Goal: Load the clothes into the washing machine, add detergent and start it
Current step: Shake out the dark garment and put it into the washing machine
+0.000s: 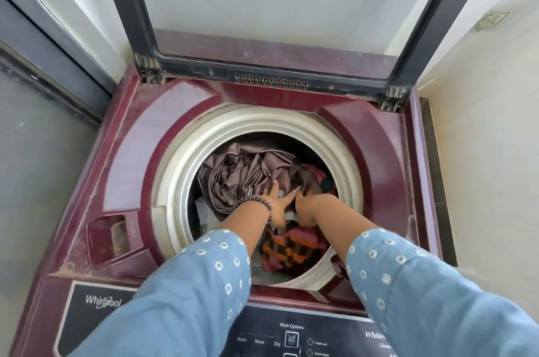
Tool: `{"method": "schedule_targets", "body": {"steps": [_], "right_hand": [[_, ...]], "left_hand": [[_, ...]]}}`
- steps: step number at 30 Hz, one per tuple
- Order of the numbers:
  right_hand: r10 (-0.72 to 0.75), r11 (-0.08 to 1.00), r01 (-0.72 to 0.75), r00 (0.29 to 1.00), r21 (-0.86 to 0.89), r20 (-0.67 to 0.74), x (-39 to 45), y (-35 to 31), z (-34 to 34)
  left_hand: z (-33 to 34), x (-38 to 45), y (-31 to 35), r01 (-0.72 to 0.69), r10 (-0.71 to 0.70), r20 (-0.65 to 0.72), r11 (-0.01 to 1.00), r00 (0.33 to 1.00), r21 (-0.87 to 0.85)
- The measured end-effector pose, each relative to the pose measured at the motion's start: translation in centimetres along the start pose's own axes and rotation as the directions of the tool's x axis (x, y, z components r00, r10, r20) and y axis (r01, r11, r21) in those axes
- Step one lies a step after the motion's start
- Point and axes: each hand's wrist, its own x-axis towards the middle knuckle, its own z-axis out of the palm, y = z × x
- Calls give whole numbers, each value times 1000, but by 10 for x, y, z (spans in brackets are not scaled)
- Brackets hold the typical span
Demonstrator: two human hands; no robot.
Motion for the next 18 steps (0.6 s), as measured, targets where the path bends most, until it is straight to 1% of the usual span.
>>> {"method": "schedule_targets", "body": {"steps": [3, 7, 9, 11, 13, 15, 17, 18], "right_hand": [[-80, 990, 84, 996, -113, 38, -16, -4, -12], [-133, 949, 157, 986, -274, 104, -13, -10, -17], [-140, 940, 166, 984, -299, 107, -7, -11, -16], [-127, 953, 146, 988, -267, 85, 4, -10, -10], [-83, 981, 75, 996, -181, -35, 16, -8, -7], [-40, 994, 19, 980, -111, -196, 19, -7, -8], [-26, 999, 9, 940, -53, -339, 15, -4, -11], [-32, 999, 21, 918, -32, -395, 10, -3, -12]], "left_hand": [[5, 8, -3, 0, -2, 57, 1000, 998, 29], [18, 19, -5, 34, -41, 73, 996, 997, 87], [22, 22, -6, 48, -55, 61, 993, 997, 105], [22, 23, -5, 58, -62, 34, 994, 998, 96], [17, 20, -4, 56, -53, -38, 995, 998, 86], [10, 13, -3, 47, -30, -188, 995, 982, 87], [1, 2, -3, 57, -15, -357, 992, 934, 108], [-3, -5, -3, 70, -16, -419, 991, 908, 112]]}}
